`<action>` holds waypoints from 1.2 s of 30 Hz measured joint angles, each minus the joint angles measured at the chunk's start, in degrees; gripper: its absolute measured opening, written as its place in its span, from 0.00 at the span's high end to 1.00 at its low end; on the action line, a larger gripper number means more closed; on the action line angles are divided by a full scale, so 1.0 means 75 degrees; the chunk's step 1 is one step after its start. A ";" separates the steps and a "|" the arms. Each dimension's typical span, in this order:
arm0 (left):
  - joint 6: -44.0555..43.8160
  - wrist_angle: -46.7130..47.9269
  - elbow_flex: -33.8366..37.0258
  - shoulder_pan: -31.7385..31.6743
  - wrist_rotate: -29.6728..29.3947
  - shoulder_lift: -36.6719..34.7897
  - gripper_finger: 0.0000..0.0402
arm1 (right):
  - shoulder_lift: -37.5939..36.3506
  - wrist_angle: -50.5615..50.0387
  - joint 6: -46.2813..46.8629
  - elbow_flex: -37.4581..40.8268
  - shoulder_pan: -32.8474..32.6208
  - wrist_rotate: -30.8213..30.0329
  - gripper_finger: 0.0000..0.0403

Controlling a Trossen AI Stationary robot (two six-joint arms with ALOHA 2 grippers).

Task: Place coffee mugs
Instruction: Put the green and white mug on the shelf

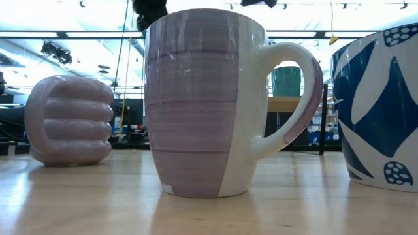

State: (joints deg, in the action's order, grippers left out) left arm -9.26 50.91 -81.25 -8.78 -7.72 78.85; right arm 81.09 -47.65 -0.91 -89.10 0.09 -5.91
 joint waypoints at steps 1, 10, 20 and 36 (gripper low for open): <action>0.0004 0.0001 0.0064 -0.0043 -0.0192 -0.0076 0.84 | 0.0015 0.0162 -0.0125 0.0114 0.0127 0.0000 0.75; 0.0933 -0.0173 0.0533 -0.0735 -0.0073 -0.0198 0.84 | 0.0044 0.1795 -0.0618 0.0950 0.1121 0.0285 0.75; 0.2175 -0.0510 0.0647 -0.1726 0.0900 -0.0336 0.85 | 0.0599 0.1932 -0.0016 0.0749 0.2266 0.1943 0.79; 0.3394 -0.0760 0.0647 -0.3391 0.2698 -0.0210 0.87 | 0.1938 0.1544 -0.0845 -0.0120 0.3379 0.1734 0.82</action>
State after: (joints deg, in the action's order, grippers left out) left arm 16.20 45.20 -76.40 -34.21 12.51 77.28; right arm 95.63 -36.07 -7.25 -90.00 25.43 7.09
